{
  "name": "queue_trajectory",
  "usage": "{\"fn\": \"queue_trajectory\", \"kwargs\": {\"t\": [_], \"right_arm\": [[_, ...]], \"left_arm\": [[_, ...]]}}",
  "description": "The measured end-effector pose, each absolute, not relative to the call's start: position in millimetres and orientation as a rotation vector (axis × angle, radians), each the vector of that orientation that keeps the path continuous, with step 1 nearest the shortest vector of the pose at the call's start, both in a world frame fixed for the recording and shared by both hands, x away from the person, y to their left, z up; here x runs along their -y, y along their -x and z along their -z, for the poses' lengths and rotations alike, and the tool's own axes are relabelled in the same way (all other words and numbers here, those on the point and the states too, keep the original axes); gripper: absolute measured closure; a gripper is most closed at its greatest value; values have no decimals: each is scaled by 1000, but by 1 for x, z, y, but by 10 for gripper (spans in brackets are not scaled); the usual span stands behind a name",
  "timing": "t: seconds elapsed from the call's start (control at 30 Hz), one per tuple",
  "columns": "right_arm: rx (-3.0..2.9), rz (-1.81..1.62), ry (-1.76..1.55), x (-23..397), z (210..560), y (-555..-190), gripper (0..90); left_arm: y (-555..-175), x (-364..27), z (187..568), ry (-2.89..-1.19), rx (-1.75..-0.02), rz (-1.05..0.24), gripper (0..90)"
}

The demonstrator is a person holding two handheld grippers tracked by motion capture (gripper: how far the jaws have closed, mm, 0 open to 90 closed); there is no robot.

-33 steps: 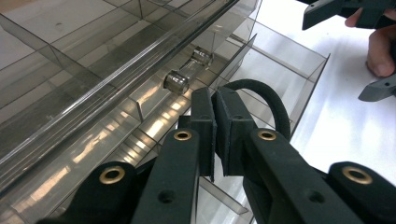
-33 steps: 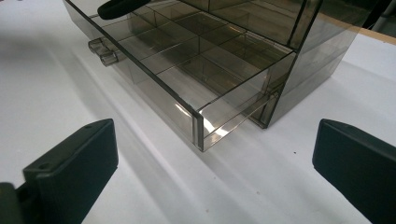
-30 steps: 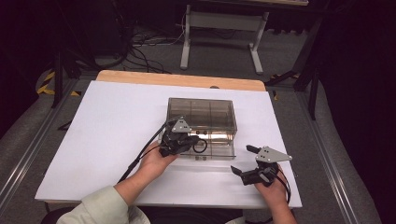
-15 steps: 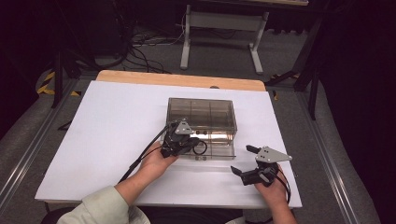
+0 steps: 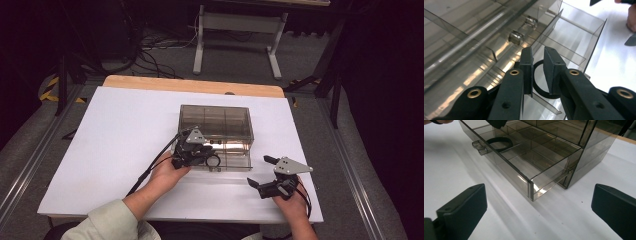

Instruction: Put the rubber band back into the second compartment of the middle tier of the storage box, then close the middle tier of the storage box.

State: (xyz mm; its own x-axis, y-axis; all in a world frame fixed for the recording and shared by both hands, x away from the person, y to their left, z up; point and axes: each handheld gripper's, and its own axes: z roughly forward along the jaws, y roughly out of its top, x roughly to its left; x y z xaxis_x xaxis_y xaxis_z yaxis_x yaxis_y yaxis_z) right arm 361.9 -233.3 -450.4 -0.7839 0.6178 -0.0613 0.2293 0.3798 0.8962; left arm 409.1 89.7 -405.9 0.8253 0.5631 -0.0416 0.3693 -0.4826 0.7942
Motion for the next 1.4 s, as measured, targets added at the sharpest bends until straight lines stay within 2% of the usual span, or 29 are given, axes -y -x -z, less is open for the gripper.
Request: {"fn": "queue_trajectory", "kwargs": {"t": [0.13,0.33,0.57,0.73,1.23,1.4], "right_arm": [[-2247,-1381,-740,235,450,-361,10],[-2228,-1387,-750,239,447,-358,10],[-2201,-1420,-715,240,442,-353,2],[-2197,-1405,-719,240,440,-352,3],[-2173,-1442,-790,243,435,-350,2],[-2165,-1453,-773,245,432,-347,32]], "left_arm": [[-408,-96,400,-2102,-662,-260,729],[-401,-108,387,-2095,-619,-288,593],[-390,-131,374,-2061,-603,-260,517],[-383,-144,371,-2055,-606,-285,381],[-380,-175,377,-2023,-643,-289,285],[-376,-182,377,-2018,-641,-298,190]]}}
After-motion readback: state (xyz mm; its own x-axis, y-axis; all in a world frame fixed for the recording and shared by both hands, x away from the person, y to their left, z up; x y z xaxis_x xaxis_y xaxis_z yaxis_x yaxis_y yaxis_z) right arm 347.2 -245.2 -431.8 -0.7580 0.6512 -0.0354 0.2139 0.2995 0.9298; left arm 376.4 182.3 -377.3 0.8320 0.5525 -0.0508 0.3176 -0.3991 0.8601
